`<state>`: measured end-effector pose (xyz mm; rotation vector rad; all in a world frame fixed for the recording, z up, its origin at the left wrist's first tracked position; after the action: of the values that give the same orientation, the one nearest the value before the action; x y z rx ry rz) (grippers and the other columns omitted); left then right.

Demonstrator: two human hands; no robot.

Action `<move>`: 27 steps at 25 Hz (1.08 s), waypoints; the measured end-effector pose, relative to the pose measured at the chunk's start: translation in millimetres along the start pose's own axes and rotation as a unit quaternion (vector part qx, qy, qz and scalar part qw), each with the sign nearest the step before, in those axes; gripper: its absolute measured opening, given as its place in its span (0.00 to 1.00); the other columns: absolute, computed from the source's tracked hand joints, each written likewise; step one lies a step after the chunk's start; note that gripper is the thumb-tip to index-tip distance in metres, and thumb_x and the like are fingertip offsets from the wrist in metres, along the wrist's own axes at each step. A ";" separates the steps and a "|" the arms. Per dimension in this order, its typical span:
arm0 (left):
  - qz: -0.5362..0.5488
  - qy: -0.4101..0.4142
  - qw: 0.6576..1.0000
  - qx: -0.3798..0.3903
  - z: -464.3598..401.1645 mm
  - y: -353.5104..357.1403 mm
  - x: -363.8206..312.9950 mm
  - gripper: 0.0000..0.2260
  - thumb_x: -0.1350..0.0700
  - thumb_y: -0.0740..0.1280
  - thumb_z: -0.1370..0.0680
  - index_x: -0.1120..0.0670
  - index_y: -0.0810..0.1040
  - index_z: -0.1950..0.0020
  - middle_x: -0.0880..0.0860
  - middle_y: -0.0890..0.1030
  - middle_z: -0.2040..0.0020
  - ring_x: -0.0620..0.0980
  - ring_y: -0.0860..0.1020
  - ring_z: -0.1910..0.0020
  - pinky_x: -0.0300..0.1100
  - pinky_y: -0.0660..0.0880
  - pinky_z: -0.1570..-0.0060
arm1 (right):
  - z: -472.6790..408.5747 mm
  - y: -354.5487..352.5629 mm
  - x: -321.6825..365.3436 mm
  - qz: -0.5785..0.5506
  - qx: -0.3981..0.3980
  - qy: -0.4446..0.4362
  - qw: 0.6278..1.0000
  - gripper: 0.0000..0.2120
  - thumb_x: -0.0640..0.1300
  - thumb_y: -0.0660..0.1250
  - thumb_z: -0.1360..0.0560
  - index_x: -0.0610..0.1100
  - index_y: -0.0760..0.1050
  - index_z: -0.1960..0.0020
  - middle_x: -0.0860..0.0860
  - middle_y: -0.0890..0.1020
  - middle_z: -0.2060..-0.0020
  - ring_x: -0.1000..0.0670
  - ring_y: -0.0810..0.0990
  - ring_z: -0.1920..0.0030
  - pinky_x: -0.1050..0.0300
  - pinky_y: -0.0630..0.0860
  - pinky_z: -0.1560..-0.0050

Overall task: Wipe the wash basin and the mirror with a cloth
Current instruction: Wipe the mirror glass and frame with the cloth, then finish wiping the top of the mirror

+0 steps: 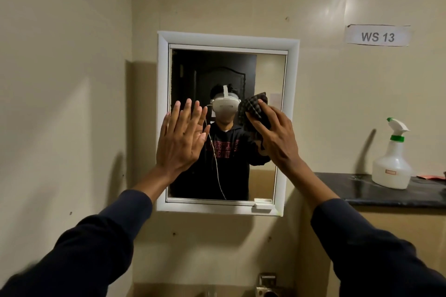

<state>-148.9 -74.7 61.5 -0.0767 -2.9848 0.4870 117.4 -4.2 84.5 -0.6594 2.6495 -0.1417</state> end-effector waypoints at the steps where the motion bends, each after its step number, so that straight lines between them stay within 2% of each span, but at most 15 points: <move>1: -0.008 -0.006 1.000 -0.001 -0.3 -0.8 0.3 0.31 0.44 0.58 0.20 0.54 0.54 0.20 0.57 0.55 0.20 0.56 0.50 0.20 0.55 0.53 0.23 | -8.8 -1.5 3.2 0.003 -0.006 0.001 1.000 0.32 0.39 0.74 0.29 0.48 0.68 0.28 0.39 0.66 0.28 0.36 0.67 0.32 0.40 0.70 0.35; 5: -0.025 -0.016 1.000 0.002 3.0 -4.2 1.1 0.32 0.43 0.57 0.20 0.54 0.53 0.20 0.57 0.53 0.19 0.56 0.49 0.20 0.54 0.52 0.23 | -14.4 1.3 26.8 -0.004 -0.013 -0.007 1.000 0.31 0.39 0.72 0.28 0.47 0.68 0.27 0.39 0.65 0.28 0.37 0.66 0.32 0.39 0.74 0.38; 11: 0.003 0.003 1.000 -0.005 3.1 -3.6 -12.1 0.31 0.44 0.57 0.20 0.53 0.52 0.20 0.57 0.52 0.19 0.58 0.50 0.20 0.56 0.53 0.23 | -9.0 -7.7 29.0 -0.005 0.002 0.004 1.000 0.34 0.37 0.75 0.30 0.47 0.67 0.27 0.41 0.61 0.28 0.38 0.66 0.32 0.43 0.77 0.43; 16: 0.035 0.046 0.998 0.013 -2.3 13.8 -66.6 0.31 0.43 0.54 0.20 0.55 0.55 0.20 0.57 0.53 0.19 0.58 0.50 0.20 0.56 0.51 0.23 | 13.5 -37.8 -4.1 0.027 0.010 0.054 0.998 0.31 0.35 0.75 0.31 0.46 0.71 0.30 0.41 0.63 0.32 0.38 0.69 0.35 0.49 0.81 0.55; 19: 0.061 0.083 0.995 0.008 -7.4 27.9 -104.9 0.28 0.43 0.55 0.20 0.55 0.62 0.23 0.58 0.55 0.20 0.59 0.52 0.21 0.58 0.52 0.23 | 40.2 -53.2 -39.9 0.063 0.056 0.109 0.991 0.34 0.31 0.75 0.34 0.44 0.71 0.30 0.39 0.65 0.34 0.36 0.70 0.38 0.48 0.81 0.61; 21: 0.075 0.109 0.991 0.006 -10.3 38.1 -128.4 0.29 0.42 0.54 0.20 0.53 0.58 0.21 0.58 0.56 0.20 0.60 0.53 0.21 0.60 0.54 0.24 | 61.5 -60.5 -67.7 0.078 0.115 0.161 0.977 0.37 0.29 0.75 0.37 0.45 0.70 0.31 0.39 0.67 0.34 0.37 0.71 0.40 0.47 0.82 0.64; 23: 0.084 0.124 0.989 0.007 -12.9 47.8 -152.3 0.30 0.41 0.53 0.20 0.51 0.52 0.20 0.58 0.56 0.20 0.60 0.53 0.21 0.62 0.56 0.26 | 84.7 -64.9 -96.8 0.085 0.171 0.203 0.960 0.33 0.30 0.72 0.32 0.47 0.68 0.31 0.41 0.69 0.35 0.38 0.72 0.42 0.47 0.81 0.63; 25: 0.085 0.137 0.987 0.011 -15.0 57.9 -176.1 0.30 0.41 0.53 0.20 0.51 0.53 0.20 0.58 0.56 0.20 0.60 0.53 0.21 0.62 0.57 0.27 | 103.8 -67.1 -121.1 0.089 0.213 0.235 0.944 0.26 0.32 0.68 0.27 0.46 0.68 0.32 0.42 0.72 0.38 0.40 0.74 0.46 0.51 0.77 0.63; 27: 0.089 0.150 0.985 0.012 -15.5 68.3 -198.8 0.30 0.40 0.55 0.20 0.51 0.57 0.20 0.58 0.57 0.20 0.60 0.54 0.21 0.61 0.57 0.26 | 115.9 -67.3 -136.6 0.088 0.240 0.266 0.930 0.25 0.32 0.68 0.28 0.44 0.67 0.34 0.41 0.76 0.43 0.41 0.75 0.52 0.52 0.73 0.65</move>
<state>52.3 -18.8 33.1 -0.3831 -2.6881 0.4826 303.7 0.3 40.8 -0.2328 2.9738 -1.0057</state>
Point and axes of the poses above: each hand's wrist, its own z-axis away from the middle knuckle, its own y-axis out of the palm, x = y × z, the point moved 1 cm from there along -z, towards the middle knuckle
